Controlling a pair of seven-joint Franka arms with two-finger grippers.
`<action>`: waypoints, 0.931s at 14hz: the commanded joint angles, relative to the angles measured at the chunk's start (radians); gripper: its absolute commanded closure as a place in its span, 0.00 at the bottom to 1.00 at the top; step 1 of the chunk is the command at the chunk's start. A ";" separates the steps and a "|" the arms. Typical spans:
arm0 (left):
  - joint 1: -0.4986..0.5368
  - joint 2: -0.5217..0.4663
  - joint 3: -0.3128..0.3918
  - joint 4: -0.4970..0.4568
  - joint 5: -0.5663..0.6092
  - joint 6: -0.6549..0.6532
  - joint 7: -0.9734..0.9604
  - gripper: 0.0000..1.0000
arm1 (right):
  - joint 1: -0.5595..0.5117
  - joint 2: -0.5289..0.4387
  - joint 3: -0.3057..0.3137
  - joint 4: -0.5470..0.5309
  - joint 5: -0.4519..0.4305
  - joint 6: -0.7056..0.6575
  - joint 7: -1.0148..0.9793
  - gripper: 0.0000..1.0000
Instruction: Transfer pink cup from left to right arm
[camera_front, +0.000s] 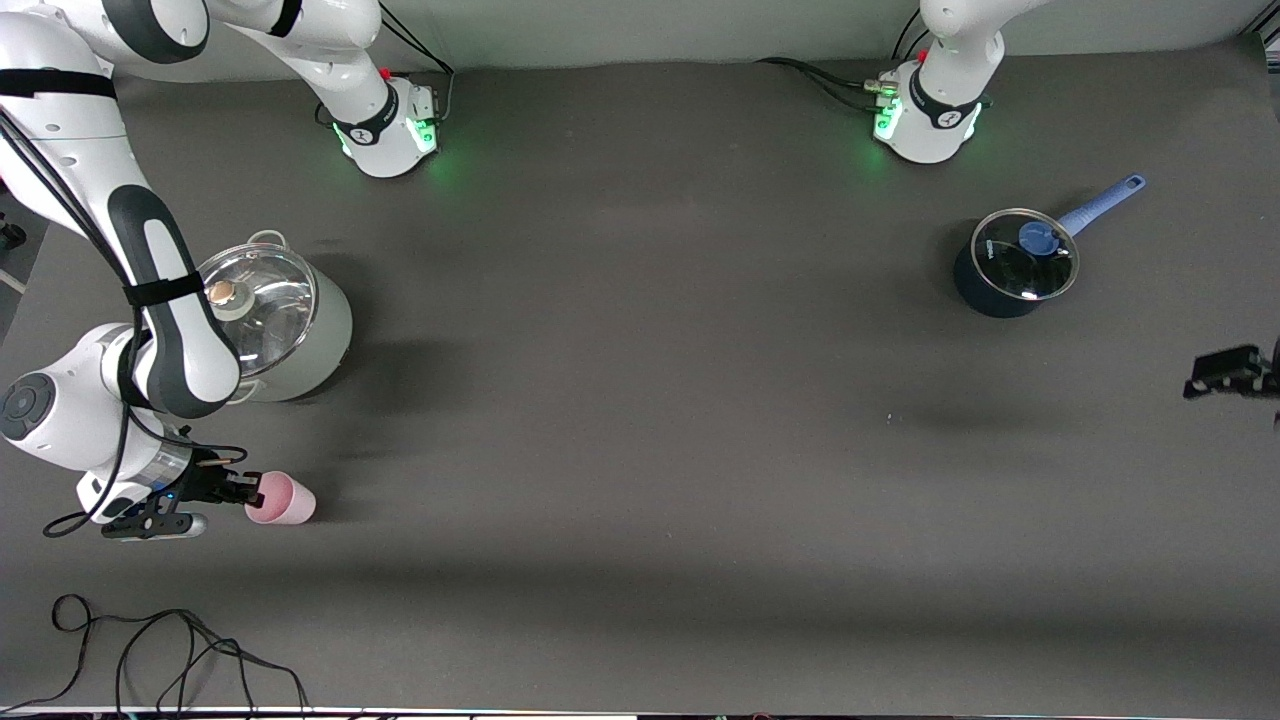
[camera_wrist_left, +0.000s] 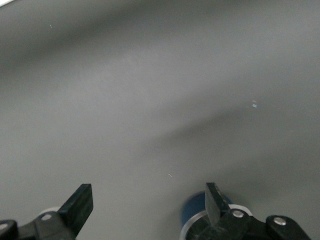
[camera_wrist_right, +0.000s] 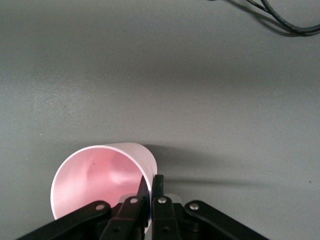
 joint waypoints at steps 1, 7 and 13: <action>-0.059 -0.076 0.010 -0.007 0.009 -0.128 -0.142 0.00 | -0.004 0.017 0.002 0.006 0.027 0.005 -0.032 0.86; -0.123 -0.136 0.012 -0.018 0.015 -0.310 -0.240 0.00 | -0.004 0.020 0.002 0.017 0.027 0.005 -0.032 0.48; -0.128 -0.128 0.015 -0.019 0.033 -0.333 -0.230 0.00 | 0.001 0.007 -0.003 0.035 0.020 -0.079 -0.029 0.01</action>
